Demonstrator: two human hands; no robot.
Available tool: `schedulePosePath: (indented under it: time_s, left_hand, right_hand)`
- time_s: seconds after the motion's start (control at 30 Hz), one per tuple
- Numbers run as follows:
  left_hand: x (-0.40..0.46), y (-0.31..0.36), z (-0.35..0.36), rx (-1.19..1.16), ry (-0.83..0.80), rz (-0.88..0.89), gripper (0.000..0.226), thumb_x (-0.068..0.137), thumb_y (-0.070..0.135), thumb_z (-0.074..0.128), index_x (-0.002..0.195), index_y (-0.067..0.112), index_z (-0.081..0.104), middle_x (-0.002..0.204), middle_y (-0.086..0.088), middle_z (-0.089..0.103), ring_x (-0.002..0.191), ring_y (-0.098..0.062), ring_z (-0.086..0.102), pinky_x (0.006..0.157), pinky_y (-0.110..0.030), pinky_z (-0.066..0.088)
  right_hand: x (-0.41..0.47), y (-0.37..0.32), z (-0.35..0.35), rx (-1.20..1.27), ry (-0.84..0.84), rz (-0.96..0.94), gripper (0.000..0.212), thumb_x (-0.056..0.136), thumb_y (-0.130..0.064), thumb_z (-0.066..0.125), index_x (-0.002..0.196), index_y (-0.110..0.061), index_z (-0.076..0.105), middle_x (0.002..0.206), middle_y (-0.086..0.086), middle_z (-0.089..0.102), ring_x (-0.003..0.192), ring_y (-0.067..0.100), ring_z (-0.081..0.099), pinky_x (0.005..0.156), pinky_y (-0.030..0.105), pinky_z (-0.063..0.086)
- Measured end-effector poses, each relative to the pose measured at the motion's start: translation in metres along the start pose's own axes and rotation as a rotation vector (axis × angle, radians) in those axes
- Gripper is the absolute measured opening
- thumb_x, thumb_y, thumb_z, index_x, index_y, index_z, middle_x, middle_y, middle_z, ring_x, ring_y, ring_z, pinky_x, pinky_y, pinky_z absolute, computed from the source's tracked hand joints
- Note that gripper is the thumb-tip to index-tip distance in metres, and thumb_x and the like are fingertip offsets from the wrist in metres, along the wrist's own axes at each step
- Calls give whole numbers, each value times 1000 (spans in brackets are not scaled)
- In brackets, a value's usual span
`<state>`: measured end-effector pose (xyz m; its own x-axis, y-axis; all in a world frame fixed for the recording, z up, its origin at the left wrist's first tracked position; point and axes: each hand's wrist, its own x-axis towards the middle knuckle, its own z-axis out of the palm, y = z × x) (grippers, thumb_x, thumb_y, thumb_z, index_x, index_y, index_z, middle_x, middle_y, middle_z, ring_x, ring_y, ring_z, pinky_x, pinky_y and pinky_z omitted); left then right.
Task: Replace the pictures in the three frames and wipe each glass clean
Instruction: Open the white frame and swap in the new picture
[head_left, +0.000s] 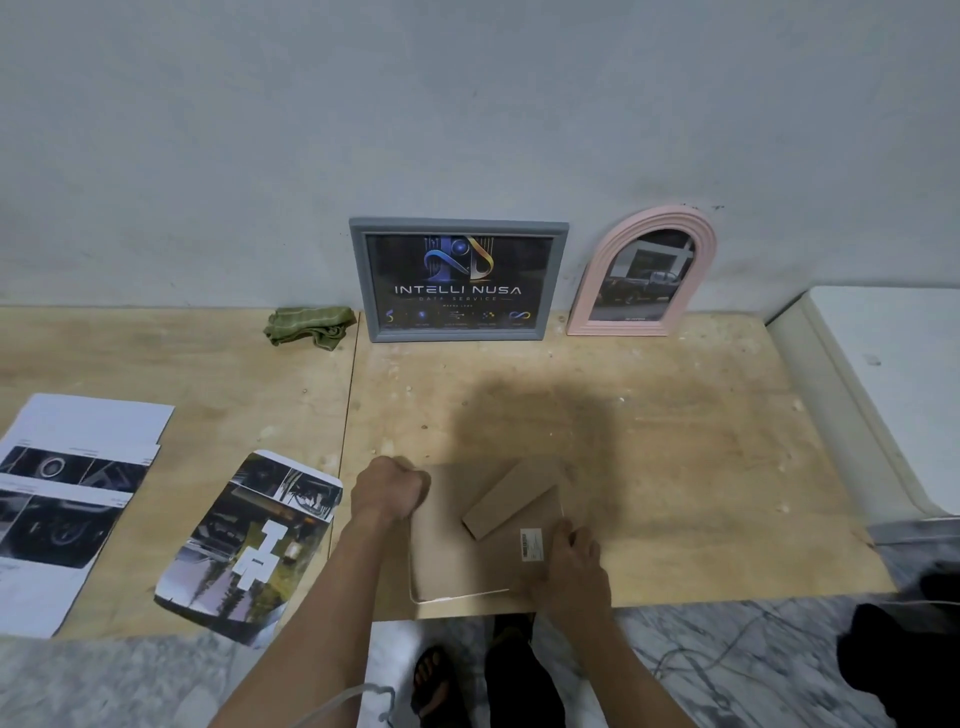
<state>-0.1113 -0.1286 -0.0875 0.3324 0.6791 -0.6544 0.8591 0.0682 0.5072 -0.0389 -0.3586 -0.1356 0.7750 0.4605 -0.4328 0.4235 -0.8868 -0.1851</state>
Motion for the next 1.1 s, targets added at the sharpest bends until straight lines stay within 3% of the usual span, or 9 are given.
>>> schedulePosePath:
  time_s: [0.2,0.37,0.43,0.53,0.6,0.67,0.73,0.87,1.1]
  left_hand:
    - [7,-28,4,-317,-2,27,20,73,4,62,79,17,75,78,-2,74,81,-31,69,76,-33,52]
    - [-2,-36,-4,-575,-23,52,22,88,-14,57,90,1,73,79,-12,70,71,-22,61,64,-25,52]
    - [-5,-34,-12,-627,-12,46,20,89,-13,57,95,-1,72,82,-12,70,71,-22,62,61,-22,53]
    - [-1,-32,-18,-661,2,41,18,89,-10,63,103,-2,71,94,-15,71,85,-24,64,81,-31,53]
    - [-4,-24,-16,-658,-8,66,20,88,-9,65,105,-1,70,95,-13,69,88,-23,62,86,-30,52]
    - [-12,-12,-8,-632,-39,126,16,88,-8,65,99,3,70,84,-8,68,81,-22,60,75,-25,53]
    - [-24,2,6,-576,-80,208,18,88,-7,65,97,7,72,78,-5,68,79,-22,61,72,-27,52]
    - [-47,33,46,-371,-278,308,54,89,-16,55,128,21,60,80,-4,60,61,-7,59,53,-17,47]
    - [-57,72,137,-79,-287,305,63,74,-10,57,131,18,60,79,-2,62,72,-22,62,68,-39,57]
  right_hand:
    - [-3,3,-1,51,-48,9,104,70,-58,70,145,-10,17,130,8,35,116,27,39,86,37,48]
    - [-8,1,-5,120,-3,-4,105,67,-52,73,147,-18,14,136,5,27,120,28,34,96,39,42]
    - [-8,1,-9,273,1,-6,99,68,-38,73,148,-23,18,135,2,29,120,26,34,100,40,38]
    - [-7,4,-26,699,37,23,73,72,-33,71,139,-25,43,126,-3,50,114,18,50,95,39,47]
    - [-10,10,-43,851,103,43,40,86,-26,63,126,-23,58,115,-3,62,102,14,60,84,34,52]
    - [-10,23,-59,830,207,94,27,94,-14,54,118,-17,65,111,0,67,97,14,62,81,31,51]
    - [-10,43,-71,778,261,177,28,93,-11,51,117,-13,67,113,5,68,101,21,62,83,35,49]
    - [-5,94,-93,711,282,294,32,89,-5,54,115,-14,69,107,11,71,96,29,64,76,35,49]
    - [10,181,-118,637,282,346,31,92,-7,51,114,-18,70,97,11,73,74,22,59,63,28,42]
